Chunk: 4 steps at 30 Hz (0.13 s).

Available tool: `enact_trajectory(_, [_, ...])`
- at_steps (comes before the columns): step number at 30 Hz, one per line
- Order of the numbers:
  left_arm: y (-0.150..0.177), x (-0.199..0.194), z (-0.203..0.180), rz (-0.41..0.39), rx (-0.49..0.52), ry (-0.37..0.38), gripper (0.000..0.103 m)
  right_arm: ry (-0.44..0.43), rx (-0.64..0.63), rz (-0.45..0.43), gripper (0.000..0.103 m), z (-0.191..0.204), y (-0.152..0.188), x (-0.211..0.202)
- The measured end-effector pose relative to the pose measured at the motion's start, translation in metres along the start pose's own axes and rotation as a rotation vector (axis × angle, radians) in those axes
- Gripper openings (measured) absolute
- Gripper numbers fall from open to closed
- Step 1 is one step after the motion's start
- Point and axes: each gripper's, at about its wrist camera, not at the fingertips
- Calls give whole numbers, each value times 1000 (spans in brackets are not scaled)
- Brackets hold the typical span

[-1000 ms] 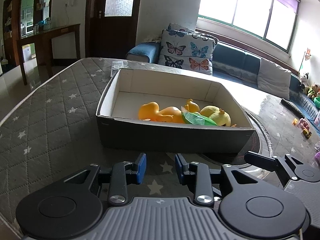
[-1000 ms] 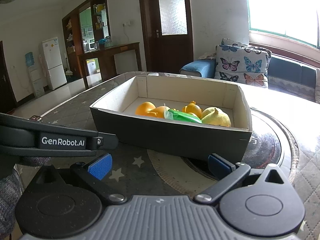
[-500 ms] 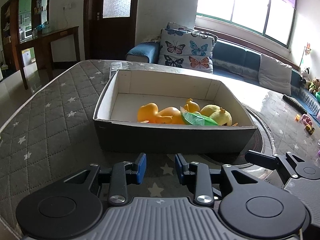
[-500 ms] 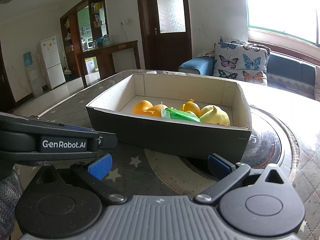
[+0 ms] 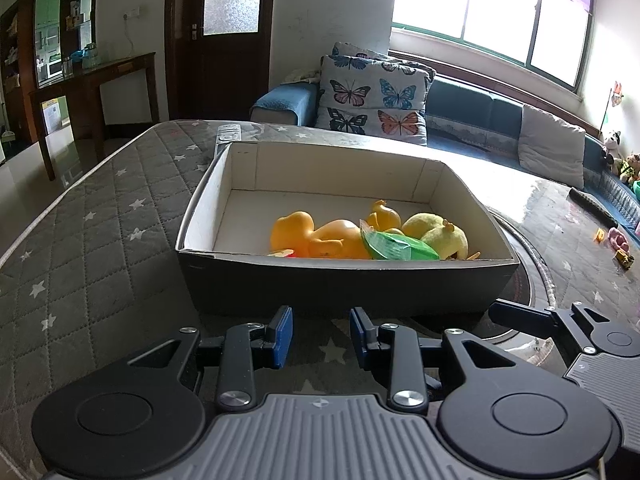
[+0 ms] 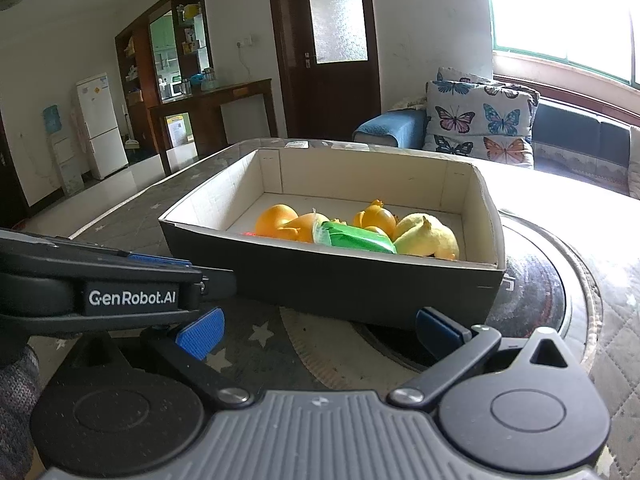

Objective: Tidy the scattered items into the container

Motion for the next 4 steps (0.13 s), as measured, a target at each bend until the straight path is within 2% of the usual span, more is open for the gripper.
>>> enact_trajectory(4, [-1, 4, -2, -6, 9, 2, 34, 2, 6, 2, 103, -2, -1, 4])
Point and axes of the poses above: each gripper's, at about its wrist camera, not at the fingertips, and x roughly the way its jaws point, z to its left, y to its underside, and after that the axes turned 15 degrees about -z, right-handed
